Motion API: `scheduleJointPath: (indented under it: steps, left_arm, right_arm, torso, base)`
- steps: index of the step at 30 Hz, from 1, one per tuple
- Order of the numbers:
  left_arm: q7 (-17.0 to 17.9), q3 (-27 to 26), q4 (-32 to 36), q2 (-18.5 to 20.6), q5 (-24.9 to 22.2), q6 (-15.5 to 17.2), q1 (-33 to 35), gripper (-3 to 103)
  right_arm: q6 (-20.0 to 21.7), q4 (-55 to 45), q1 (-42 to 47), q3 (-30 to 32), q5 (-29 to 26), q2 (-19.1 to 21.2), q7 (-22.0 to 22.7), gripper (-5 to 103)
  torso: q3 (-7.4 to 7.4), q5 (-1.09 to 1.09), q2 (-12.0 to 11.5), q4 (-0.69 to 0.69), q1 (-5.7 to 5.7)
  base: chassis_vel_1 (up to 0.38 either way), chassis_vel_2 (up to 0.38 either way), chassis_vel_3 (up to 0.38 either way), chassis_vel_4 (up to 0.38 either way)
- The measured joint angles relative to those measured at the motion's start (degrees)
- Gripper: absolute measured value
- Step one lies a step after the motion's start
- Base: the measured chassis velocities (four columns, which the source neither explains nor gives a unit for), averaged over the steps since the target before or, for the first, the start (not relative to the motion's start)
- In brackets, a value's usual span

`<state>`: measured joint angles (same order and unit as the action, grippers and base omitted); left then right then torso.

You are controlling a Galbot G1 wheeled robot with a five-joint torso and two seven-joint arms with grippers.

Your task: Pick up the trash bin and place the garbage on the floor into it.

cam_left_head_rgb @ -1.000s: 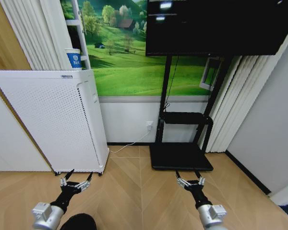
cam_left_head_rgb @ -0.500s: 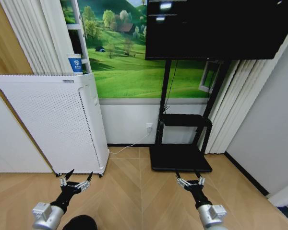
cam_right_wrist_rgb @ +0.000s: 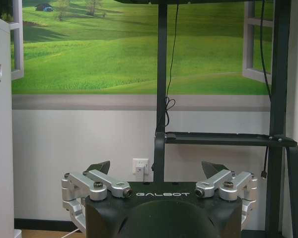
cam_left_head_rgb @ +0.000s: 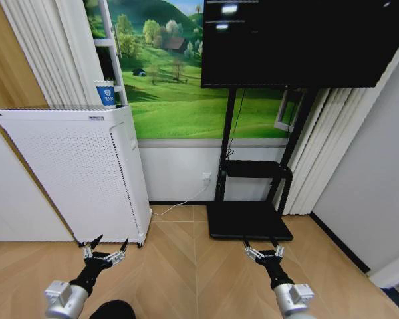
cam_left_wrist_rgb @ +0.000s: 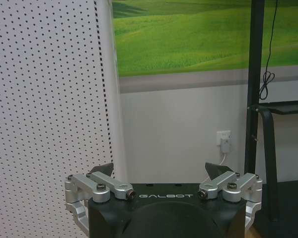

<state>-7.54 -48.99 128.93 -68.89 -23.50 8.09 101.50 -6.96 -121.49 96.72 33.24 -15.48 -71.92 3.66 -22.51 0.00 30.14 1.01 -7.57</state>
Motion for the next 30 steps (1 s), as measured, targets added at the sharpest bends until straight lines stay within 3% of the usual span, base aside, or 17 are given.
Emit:
scheduleJointPath:
  steps: [30]
  left_arm:
    - [0.0, 0.0, 0.0, 0.0, 0.0, 0.0, 0.0, 100]
  right_arm:
    - [0.0, 0.0, 0.0, 0.0, 0.0, 0.0, 0.0, 100]
  torso:
    - [-4.05, 0.0, 6.9, 0.0, -2.81]
  base:
    - [0.0, 0.0, 0.0, 0.0]
